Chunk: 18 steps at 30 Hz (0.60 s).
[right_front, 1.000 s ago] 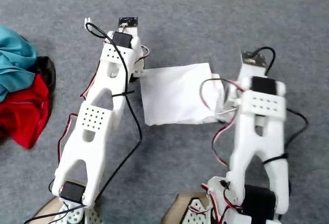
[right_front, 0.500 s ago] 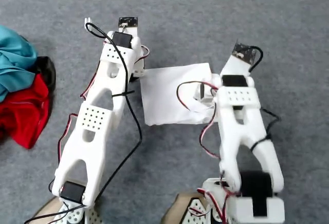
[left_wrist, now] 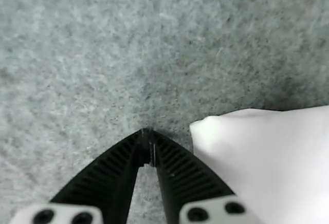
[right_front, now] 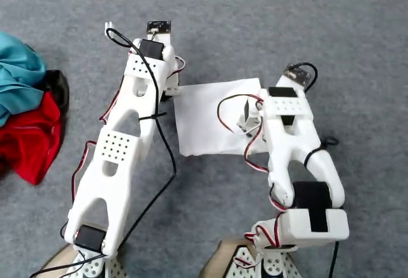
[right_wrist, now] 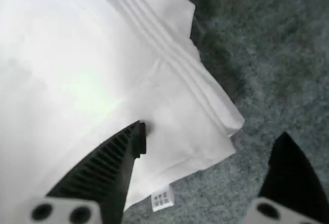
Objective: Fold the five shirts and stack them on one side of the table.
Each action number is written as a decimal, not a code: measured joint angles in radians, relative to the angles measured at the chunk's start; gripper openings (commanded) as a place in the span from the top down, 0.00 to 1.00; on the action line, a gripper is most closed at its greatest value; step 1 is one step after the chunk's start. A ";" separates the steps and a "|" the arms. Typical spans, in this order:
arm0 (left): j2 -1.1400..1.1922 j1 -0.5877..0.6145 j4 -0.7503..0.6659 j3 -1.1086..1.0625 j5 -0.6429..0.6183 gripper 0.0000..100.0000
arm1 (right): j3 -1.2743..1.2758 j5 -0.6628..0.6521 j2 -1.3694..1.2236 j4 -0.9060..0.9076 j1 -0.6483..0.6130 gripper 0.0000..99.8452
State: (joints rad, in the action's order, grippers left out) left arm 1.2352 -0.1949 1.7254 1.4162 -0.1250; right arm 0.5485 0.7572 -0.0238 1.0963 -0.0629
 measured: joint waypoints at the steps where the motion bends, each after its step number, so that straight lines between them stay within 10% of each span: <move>1: 0.000 0.000 0.000 0.000 0.000 0.98 | -0.003 0.000 -0.008 0.000 0.000 0.62; 18: 0.000 0.000 0.000 0.000 0.000 0.98 | -0.035 -0.002 -0.143 -0.092 -0.003 0.98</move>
State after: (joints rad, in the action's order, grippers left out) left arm 1.2352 -0.1949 1.7254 1.4162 -0.1250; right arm 0.5132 0.7557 -0.1665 1.0042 -0.0660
